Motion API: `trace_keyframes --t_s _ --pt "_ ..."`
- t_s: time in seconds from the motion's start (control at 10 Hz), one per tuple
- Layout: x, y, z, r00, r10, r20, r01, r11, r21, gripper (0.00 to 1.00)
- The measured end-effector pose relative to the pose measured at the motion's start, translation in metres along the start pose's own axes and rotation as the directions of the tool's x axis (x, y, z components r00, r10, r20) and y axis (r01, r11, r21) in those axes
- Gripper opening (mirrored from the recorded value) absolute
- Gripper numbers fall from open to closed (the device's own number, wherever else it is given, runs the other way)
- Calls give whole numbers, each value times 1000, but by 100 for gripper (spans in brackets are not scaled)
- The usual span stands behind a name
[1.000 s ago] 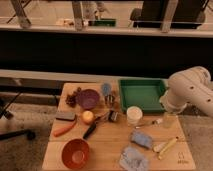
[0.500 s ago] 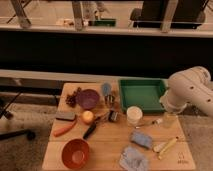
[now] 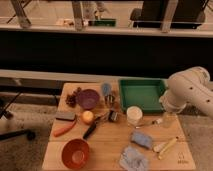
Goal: Place apple in tray
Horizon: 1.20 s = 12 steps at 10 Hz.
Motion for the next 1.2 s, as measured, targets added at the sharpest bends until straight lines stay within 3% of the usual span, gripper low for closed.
trace_keyframes --t_s 0.7,0.9,1.2 --pt "-54 15 -3 990 -124 63 122 992 24 80" --pt "-82 21 -2 980 -179 88 177 984 22 80" --pt "-104 31 -1 964 -243 110 241 970 26 80"
